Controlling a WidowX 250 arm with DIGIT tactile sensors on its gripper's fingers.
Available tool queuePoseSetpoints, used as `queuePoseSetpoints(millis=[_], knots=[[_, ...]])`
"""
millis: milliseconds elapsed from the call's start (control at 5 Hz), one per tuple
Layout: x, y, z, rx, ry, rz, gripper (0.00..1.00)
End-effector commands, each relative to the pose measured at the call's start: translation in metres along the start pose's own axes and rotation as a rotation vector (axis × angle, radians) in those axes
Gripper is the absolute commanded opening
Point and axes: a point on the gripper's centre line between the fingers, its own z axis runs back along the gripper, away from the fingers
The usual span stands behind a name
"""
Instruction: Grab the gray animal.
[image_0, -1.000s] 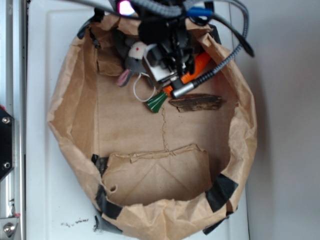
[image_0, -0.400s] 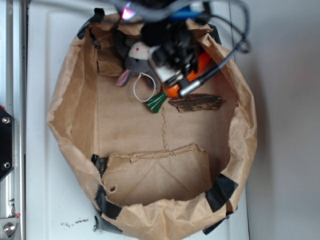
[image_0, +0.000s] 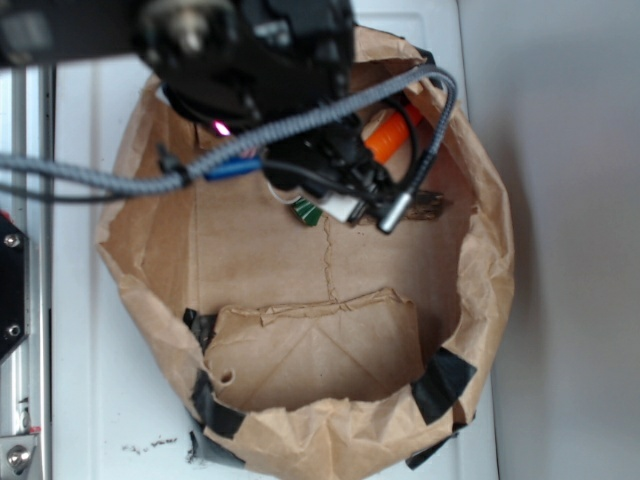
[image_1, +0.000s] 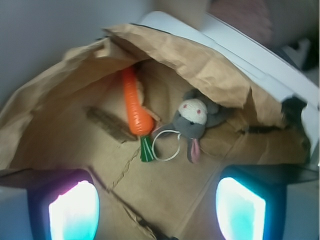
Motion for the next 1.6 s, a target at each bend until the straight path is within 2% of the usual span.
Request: queuePoseSetpoints(millis=[0, 200, 400, 1000, 1200, 1400], knots=[[0.021, 0.012, -0.041, 0.148, -0.026, 0.192, 1.0], [0.042, 0.027, -0.053, 0.174, -0.043, 0.261, 1.0], [0.045, 0.033, -0.041, 0.159, -0.026, 0.202, 1.0], [0.045, 0.033, -0.041, 0.159, -0.026, 0.202, 1.0], [0.05, 0.034, -0.055, 0.155, -0.025, 0.345, 1.0], [0.053, 0.039, -0.066, 0.151, -0.073, 0.491, 1.0]])
